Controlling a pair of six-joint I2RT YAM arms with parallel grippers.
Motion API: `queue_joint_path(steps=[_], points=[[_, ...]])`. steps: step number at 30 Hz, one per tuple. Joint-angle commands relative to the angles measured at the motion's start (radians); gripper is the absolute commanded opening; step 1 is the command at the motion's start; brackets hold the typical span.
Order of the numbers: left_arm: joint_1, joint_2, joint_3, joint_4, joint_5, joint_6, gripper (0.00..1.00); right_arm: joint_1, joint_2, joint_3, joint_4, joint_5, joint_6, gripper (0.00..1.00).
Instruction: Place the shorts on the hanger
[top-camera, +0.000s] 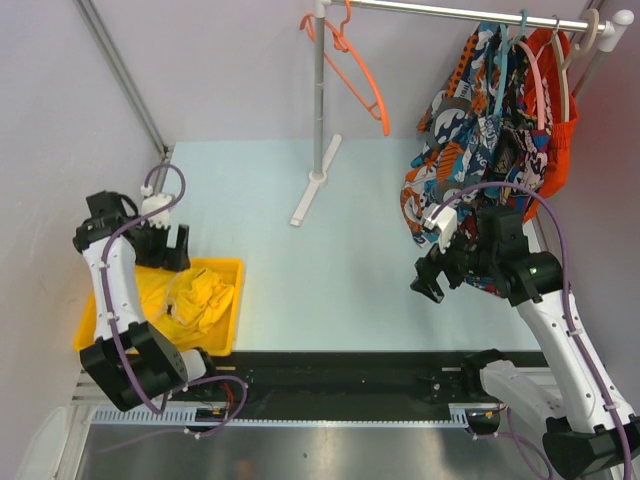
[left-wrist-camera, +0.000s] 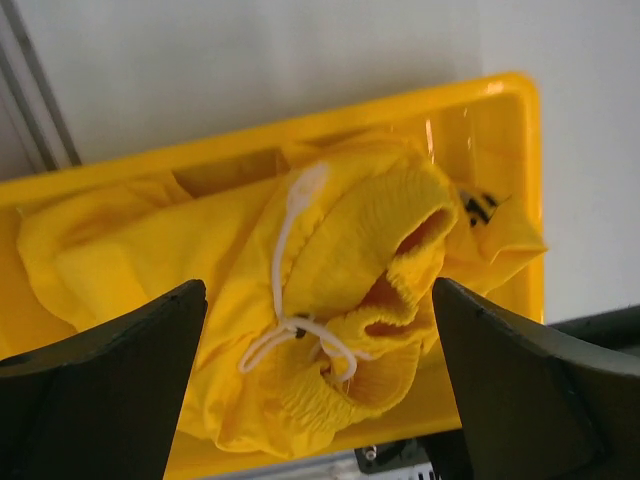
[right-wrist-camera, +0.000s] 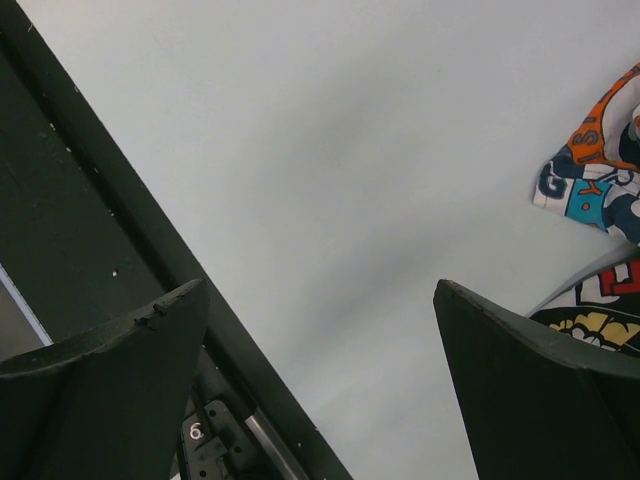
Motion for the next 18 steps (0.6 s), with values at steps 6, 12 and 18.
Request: queue_joint_path(steps=[6,12,18], points=[[0.121,-0.006,-0.352,0.089,-0.034,0.343,1.00,0.015,0.016,0.005,0.007,0.013,-0.020,1.00],[0.120,0.028,-0.519,0.204,-0.048,0.380,0.99,0.020,0.016,0.005,0.004,0.015,-0.023,1.00],[0.120,0.045,-0.461,0.107,0.037,0.386,0.29,0.026,0.018,0.005,0.013,0.012,-0.018,1.00]])
